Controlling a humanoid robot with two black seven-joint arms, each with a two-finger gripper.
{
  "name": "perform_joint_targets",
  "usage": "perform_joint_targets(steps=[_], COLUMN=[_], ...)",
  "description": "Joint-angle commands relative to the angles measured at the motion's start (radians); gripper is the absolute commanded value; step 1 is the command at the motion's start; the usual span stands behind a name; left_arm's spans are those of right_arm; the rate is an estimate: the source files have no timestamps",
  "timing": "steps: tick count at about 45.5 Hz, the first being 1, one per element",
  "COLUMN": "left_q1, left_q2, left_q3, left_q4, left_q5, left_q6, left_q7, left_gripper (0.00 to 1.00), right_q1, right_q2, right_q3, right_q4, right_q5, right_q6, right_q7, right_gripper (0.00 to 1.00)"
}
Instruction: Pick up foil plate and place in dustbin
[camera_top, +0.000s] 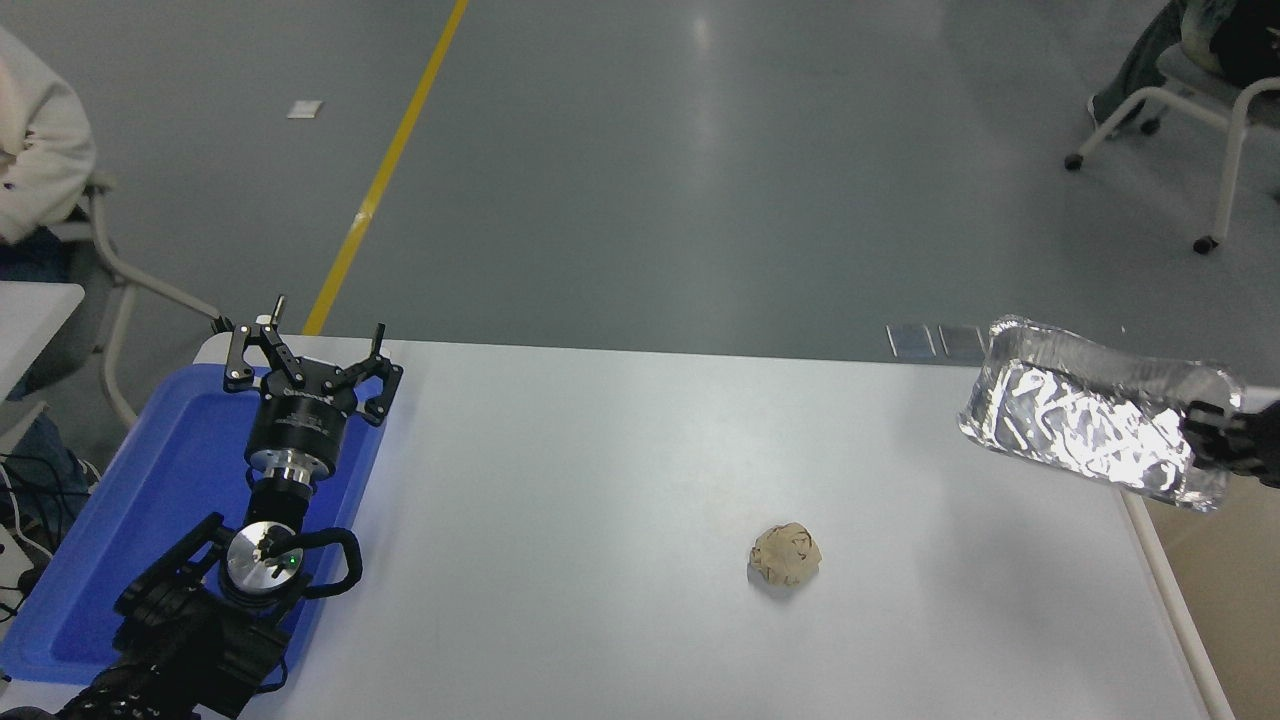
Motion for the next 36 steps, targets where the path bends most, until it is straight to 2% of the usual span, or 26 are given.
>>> perform_joint_targets(steps=[1,14,36], left_q1=[0.0,0.0,0.0], left_q2=[0.0,0.0,0.0], left_q3=[0.0,0.0,0.0], left_q4=[0.0,0.0,0.0], left_q5=[0.0,0.0,-0.002], left_q6=[0.0,0.0,0.002], left_q7=[0.0,0.0,0.0], left_gripper=[1.0,1.0,1.0], right_q1=[0.243,0.396,0.507], right_q2=[0.008,0.025,0.043], right_q3=[-0.188,-0.3,-0.351], right_q4=[0.083,0.135,0.157], right_q5=[0.003,0.003,-0.003], right_q6=[0.021,0.045,0.092], right_q7=[0.0,0.0,-0.001], right_gripper=[0.0,0.0,0.0])
